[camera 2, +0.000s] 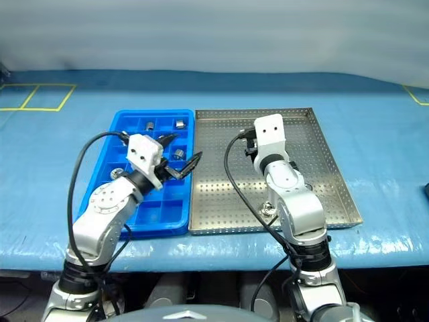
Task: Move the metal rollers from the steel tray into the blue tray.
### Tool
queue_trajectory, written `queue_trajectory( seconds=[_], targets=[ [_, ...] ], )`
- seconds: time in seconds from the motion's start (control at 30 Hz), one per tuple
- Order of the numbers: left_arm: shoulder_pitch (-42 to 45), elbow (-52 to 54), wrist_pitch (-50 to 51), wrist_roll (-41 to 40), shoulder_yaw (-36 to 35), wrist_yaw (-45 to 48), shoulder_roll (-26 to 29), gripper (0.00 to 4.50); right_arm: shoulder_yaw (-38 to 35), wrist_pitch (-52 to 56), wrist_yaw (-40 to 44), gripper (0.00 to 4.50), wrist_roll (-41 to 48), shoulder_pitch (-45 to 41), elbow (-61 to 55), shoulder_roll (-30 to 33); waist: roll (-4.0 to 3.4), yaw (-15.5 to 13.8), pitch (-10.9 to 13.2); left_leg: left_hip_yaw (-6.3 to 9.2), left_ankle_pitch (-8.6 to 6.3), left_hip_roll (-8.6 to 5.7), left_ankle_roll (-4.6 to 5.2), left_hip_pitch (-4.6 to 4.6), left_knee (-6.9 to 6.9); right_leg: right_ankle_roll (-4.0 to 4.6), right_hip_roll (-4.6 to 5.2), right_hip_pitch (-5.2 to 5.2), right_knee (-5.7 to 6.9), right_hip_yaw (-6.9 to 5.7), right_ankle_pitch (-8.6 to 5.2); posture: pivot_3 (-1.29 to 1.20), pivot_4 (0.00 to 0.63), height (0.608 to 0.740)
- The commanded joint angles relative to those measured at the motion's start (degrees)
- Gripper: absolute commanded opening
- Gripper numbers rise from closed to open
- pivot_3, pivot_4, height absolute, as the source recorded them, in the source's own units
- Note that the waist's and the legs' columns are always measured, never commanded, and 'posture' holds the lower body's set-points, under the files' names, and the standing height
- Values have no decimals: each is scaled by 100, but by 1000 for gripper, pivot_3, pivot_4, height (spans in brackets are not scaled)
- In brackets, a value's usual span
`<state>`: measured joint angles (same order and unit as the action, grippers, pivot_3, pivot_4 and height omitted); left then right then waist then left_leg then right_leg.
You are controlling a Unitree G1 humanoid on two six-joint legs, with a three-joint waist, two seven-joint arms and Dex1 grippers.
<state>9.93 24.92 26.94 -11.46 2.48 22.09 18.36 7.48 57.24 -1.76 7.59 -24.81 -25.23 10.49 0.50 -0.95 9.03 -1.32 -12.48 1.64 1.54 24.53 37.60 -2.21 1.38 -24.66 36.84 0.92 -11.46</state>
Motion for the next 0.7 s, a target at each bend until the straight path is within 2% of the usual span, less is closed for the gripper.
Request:
queue_trajectory(
  seconds=[0.03, 0.17, 0.7],
  targets=[
    [-198, 429, 39, -136, -413, -47, 135, 4500, 347, 165, 380, 1720, 97, -330, -108, -43, 2, -41, 1, -1, 0, 0, 0, 1, 0, 0, 1, 0, -2, 0, 0, 240, 150, 740],
    [-470, 647, 164, -155, -703, -171, 226, 4500, 713, -81, 679, 1720, 6, -545, 233, -121, 4, -184, 2, 2, 0, 1, -1, 5, -2, 0, 7, -1, -5, -4, 0, 285, 150, 740],
    [-1409, 1497, 606, -211, -1337, -653, 184, 4500, 1148, -1187, 1651, 1720, -15, -1030, 1634, -794, 7, -730, 4, 7, -2, 5, -6, 10, -11, 14, 13, -7, -10, -23, -9, 459, 150, 740]
  ],
)
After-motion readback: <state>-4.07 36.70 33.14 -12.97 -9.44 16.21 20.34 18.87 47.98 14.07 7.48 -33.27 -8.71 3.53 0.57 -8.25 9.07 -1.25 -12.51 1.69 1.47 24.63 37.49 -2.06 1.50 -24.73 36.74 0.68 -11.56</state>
